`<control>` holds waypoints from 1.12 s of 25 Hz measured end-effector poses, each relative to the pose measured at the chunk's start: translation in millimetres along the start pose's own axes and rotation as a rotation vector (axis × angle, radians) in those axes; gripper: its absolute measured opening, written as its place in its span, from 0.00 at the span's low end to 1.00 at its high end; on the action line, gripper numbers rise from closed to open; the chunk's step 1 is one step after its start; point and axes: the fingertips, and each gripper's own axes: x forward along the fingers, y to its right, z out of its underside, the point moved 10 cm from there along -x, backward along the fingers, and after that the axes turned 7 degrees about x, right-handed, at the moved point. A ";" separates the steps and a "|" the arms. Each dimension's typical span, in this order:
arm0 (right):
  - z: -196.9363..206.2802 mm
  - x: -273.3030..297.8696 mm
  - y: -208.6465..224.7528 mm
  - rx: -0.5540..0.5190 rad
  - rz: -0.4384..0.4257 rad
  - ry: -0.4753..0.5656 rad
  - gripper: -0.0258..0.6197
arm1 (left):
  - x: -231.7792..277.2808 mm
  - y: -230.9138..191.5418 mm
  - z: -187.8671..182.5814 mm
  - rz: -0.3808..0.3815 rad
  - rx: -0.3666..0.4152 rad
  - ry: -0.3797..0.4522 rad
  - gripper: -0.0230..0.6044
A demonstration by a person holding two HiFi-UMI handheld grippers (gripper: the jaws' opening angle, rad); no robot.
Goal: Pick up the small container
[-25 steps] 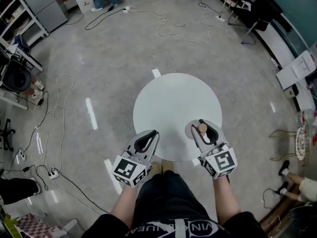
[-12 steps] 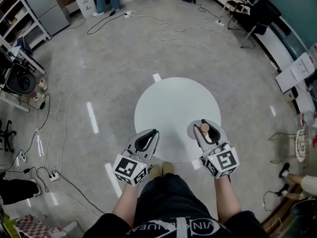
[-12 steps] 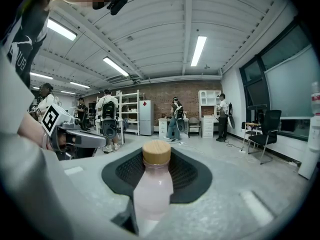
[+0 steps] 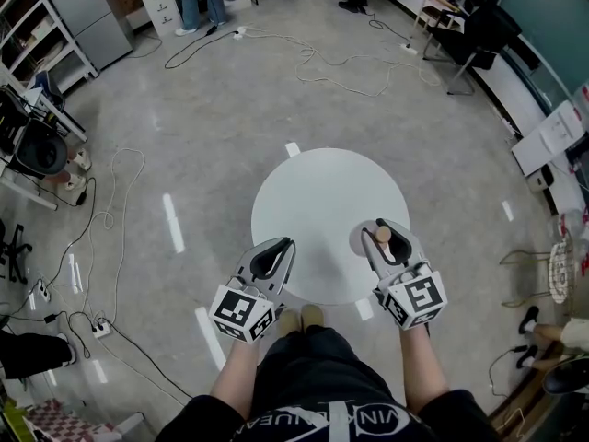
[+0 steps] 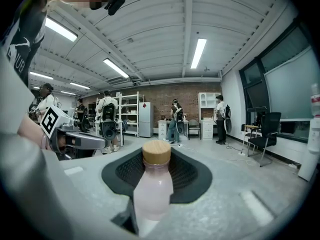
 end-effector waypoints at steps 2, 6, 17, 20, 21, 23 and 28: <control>-1.7 -0.4 -0.7 -0.004 -0.003 0.003 0.25 | -1.5 -0.3 -0.5 -0.006 0.001 0.002 0.08; -4.4 -0.1 -2.7 -0.012 -0.003 0.009 0.25 | -3.9 -1.8 -1.3 -0.014 0.004 0.011 0.08; -19.3 1.6 -1.4 -0.033 -0.006 0.021 0.25 | -0.4 -2.2 -10.5 -0.019 0.011 0.036 0.08; -23.3 2.3 -1.2 -0.037 -0.006 0.023 0.25 | 1.1 -2.2 -13.1 -0.018 0.013 0.040 0.08; -24.4 2.4 -0.9 -0.038 -0.005 0.024 0.25 | 1.5 -2.3 -13.7 -0.019 0.014 0.042 0.08; -26.6 2.5 -0.7 -0.040 -0.005 0.029 0.25 | 1.8 -2.6 -14.8 -0.021 0.017 0.046 0.08; -32.2 2.7 -1.6 -0.039 -0.007 0.043 0.25 | 0.3 -3.8 -18.5 -0.025 0.026 0.057 0.08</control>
